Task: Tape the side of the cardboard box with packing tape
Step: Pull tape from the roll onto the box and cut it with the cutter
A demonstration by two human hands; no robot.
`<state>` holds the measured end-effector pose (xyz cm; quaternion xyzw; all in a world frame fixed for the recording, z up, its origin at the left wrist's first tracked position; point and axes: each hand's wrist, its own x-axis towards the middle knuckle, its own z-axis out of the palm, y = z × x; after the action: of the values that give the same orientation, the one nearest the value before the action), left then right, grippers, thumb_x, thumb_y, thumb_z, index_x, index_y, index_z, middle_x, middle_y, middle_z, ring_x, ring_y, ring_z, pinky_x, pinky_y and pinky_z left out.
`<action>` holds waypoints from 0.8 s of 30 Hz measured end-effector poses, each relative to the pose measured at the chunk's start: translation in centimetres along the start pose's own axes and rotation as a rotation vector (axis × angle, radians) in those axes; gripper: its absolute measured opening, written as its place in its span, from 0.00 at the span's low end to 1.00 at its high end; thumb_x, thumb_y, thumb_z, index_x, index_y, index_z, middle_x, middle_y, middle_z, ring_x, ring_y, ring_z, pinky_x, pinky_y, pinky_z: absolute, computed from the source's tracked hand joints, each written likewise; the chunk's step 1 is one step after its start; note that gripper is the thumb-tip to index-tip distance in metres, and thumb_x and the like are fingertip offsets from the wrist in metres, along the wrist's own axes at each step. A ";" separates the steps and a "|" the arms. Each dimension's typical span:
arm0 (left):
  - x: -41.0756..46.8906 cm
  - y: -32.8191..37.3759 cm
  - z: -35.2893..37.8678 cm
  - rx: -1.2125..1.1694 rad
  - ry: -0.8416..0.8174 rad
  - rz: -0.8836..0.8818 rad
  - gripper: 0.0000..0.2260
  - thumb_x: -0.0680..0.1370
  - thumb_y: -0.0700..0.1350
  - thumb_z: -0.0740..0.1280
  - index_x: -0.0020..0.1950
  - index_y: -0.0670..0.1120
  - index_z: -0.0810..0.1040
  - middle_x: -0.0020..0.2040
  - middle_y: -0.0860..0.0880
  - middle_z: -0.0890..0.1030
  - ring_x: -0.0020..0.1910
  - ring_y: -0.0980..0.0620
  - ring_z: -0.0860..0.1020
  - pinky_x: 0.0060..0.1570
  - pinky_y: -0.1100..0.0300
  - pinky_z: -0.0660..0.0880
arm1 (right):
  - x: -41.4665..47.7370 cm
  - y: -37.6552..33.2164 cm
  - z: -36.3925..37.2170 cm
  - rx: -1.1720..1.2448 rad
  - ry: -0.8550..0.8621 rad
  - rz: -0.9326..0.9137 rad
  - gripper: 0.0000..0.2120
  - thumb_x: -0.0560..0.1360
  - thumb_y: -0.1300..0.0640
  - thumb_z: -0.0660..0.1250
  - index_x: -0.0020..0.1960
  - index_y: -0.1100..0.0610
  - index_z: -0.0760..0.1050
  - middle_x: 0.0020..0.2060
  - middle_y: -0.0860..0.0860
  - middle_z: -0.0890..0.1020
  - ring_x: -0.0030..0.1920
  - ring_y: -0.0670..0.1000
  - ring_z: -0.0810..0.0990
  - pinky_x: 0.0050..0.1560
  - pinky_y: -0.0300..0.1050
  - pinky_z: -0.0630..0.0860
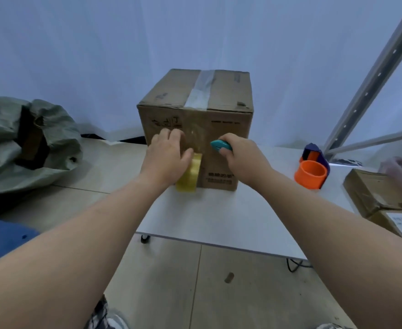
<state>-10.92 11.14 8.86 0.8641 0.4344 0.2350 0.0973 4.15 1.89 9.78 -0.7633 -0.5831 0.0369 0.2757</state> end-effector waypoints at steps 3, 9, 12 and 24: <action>0.3 -0.7 0.1 -0.184 -0.022 -0.109 0.22 0.78 0.51 0.63 0.70 0.44 0.65 0.66 0.43 0.69 0.65 0.43 0.69 0.65 0.51 0.67 | 0.5 0.1 0.2 -0.035 0.080 -0.055 0.13 0.79 0.55 0.59 0.63 0.54 0.71 0.52 0.54 0.80 0.49 0.54 0.77 0.50 0.51 0.77; 1.3 -1.3 -0.3 -0.560 0.213 -0.354 0.31 0.75 0.52 0.69 0.72 0.43 0.59 0.70 0.43 0.61 0.68 0.45 0.65 0.64 0.58 0.62 | 0.8 0.1 -0.5 -0.165 0.404 -0.102 0.11 0.75 0.52 0.66 0.55 0.55 0.79 0.50 0.56 0.74 0.51 0.56 0.71 0.53 0.51 0.71; 1.6 -1.8 0.3 -0.730 0.135 -0.459 0.40 0.73 0.54 0.71 0.76 0.44 0.52 0.74 0.44 0.58 0.72 0.45 0.63 0.67 0.56 0.61 | 0.1 0.6 0.7 -0.103 0.395 0.134 0.10 0.75 0.51 0.66 0.55 0.51 0.79 0.63 0.57 0.66 0.63 0.58 0.64 0.63 0.53 0.62; 0.4 -0.3 -0.5 -0.683 -0.041 -0.532 0.46 0.69 0.60 0.72 0.76 0.43 0.50 0.75 0.44 0.56 0.72 0.42 0.62 0.70 0.44 0.64 | -1.1 1.7 0.2 0.386 0.149 0.280 0.11 0.73 0.53 0.69 0.55 0.51 0.78 0.61 0.52 0.66 0.54 0.49 0.71 0.65 0.50 0.71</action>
<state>-11.19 11.61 9.24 0.6445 0.5375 0.3149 0.4434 5.21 0.69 8.54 -0.7704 -0.4319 0.1294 0.4509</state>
